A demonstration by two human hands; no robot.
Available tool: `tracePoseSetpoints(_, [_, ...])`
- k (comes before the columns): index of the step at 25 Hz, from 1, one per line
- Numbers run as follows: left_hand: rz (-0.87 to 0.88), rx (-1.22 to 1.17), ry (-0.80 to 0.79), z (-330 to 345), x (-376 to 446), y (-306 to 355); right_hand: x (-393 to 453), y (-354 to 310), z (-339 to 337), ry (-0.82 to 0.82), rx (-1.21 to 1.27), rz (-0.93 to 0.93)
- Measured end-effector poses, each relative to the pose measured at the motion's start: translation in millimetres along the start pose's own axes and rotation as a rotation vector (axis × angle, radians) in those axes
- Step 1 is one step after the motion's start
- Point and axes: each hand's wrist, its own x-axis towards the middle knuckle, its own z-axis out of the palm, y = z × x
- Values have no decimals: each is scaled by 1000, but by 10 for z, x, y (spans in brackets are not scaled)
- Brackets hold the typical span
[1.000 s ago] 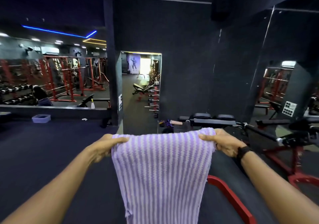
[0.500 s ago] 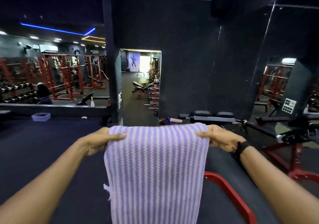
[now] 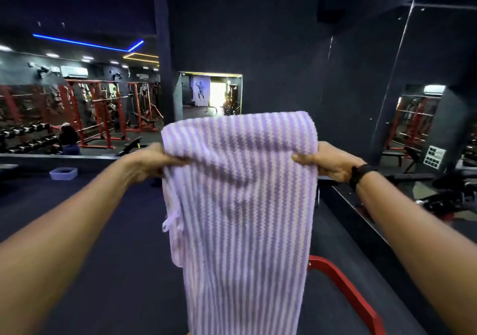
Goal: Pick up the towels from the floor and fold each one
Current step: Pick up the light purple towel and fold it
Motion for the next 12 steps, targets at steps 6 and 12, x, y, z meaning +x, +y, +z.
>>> tracePoseSetpoints(6, [1, -439, 196, 71, 119, 97, 104, -78, -91, 262, 99, 9])
tracePoseSetpoints(12, [94, -641, 227, 186, 141, 188, 61, -196, -24, 265, 223, -87])
